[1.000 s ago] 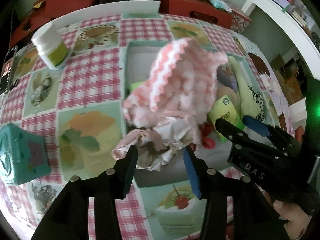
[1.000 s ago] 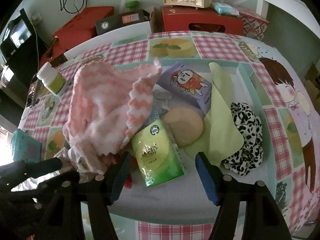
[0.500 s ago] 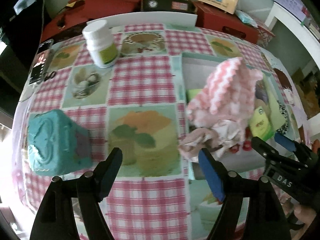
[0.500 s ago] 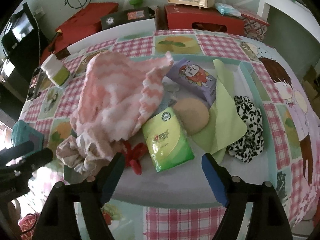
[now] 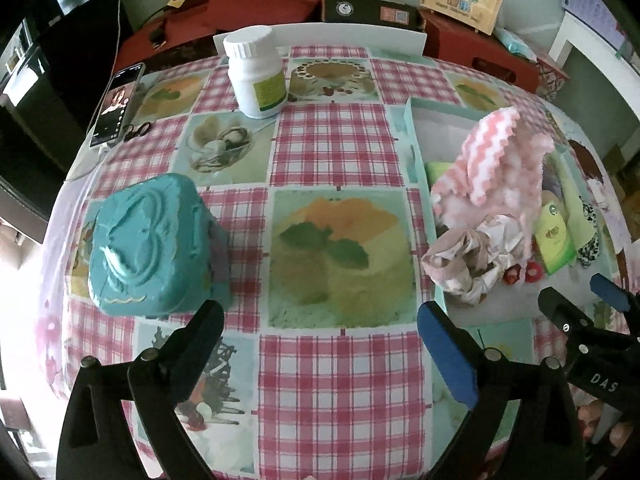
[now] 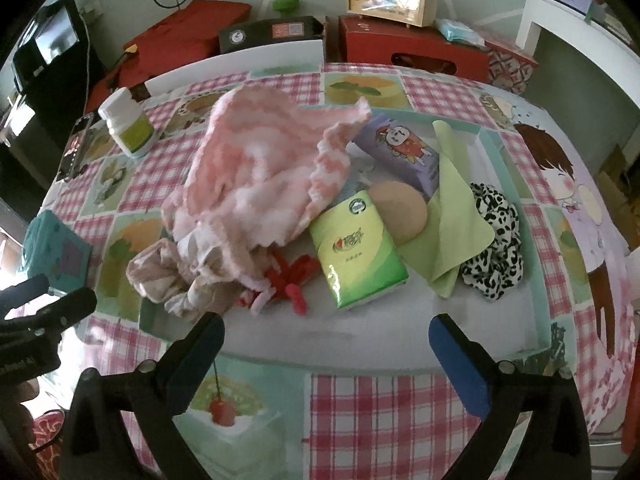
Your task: Organize soft objects
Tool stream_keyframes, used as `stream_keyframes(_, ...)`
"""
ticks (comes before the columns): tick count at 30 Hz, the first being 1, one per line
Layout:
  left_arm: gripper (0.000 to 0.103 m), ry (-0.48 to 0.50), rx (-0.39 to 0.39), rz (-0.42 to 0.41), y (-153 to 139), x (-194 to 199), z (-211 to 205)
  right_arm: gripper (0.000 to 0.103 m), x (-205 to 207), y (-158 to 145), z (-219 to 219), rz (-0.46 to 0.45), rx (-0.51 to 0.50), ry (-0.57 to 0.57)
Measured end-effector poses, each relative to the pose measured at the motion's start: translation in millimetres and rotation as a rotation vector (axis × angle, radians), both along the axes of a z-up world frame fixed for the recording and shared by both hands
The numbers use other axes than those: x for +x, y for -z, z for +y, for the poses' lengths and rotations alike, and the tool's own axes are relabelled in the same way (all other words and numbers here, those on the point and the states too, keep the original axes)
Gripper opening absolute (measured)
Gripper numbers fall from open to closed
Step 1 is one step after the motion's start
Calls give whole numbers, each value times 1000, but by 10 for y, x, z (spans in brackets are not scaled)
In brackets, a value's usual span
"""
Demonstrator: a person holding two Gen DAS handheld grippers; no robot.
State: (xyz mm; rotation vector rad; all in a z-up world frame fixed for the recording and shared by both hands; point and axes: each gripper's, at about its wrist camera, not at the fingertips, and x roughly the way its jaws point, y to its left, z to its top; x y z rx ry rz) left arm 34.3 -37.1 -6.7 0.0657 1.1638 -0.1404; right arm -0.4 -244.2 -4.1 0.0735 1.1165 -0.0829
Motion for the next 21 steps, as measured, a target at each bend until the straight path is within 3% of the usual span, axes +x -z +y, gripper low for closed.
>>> stream_keyframes(17, 97, -57, 40, -72, -134, -241, 248, 103, -220, -136, 216, -11, -33, -18)
stream_keyframes(21, 97, -75, 120, -75, -114, -278, 237, 103, -260, -149, 239, -9, -41, -14)
